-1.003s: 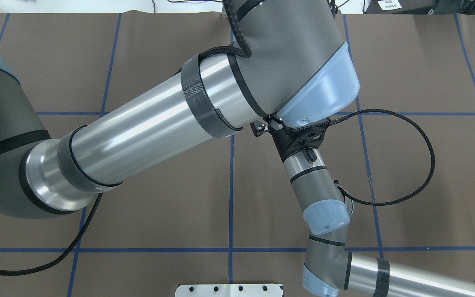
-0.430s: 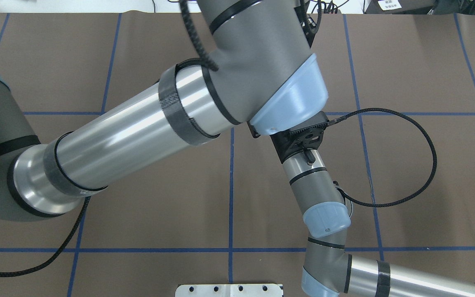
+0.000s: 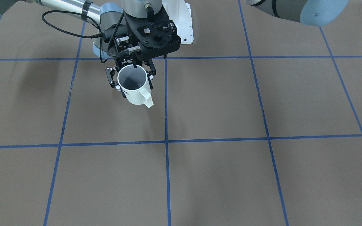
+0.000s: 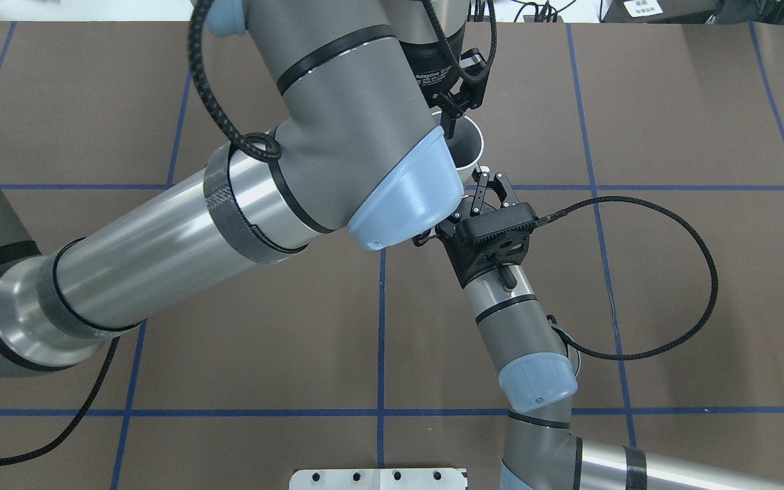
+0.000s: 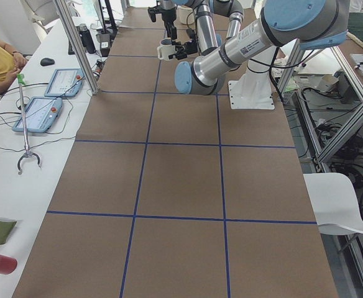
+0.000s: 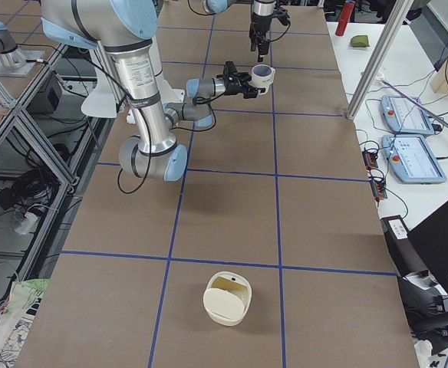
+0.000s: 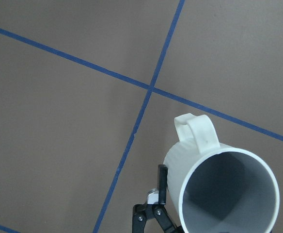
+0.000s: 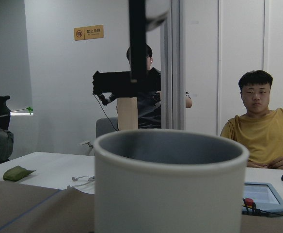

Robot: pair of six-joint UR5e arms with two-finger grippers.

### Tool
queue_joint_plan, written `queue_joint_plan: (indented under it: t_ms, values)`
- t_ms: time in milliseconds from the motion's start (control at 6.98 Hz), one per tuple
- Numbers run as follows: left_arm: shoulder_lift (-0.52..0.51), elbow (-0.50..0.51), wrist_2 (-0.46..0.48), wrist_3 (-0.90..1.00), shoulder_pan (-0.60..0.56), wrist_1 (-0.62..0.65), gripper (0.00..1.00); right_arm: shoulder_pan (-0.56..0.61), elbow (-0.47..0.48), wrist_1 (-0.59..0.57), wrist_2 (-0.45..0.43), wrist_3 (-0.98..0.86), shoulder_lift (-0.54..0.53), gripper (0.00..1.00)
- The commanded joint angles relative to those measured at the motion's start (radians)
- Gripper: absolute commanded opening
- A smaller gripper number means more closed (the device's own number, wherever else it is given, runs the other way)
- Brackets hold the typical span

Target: Left arm hands cup to right arm to dump lemon

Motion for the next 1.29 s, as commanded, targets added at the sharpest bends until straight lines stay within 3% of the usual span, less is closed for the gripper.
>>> queue_joint_plan:
  t_ms: [0,287,717,1147]
  values:
    - [0.009,0.024,-0.012,-0.004,0.001,-0.02,0.76,-0.031,0.014,-0.001,-0.047,-0.017,-0.005,0.36]
    - [0.009,0.042,-0.012,-0.005,0.006,-0.017,0.66,-0.056,0.044,0.0,-0.058,-0.063,0.0,0.37]
    - [0.011,0.042,-0.012,-0.007,0.008,-0.015,0.65,-0.058,0.043,-0.001,-0.058,-0.068,0.001,0.38]
    - [0.012,0.038,-0.014,-0.036,0.012,-0.017,0.56,-0.058,0.043,-0.001,-0.057,-0.068,0.004,0.38]
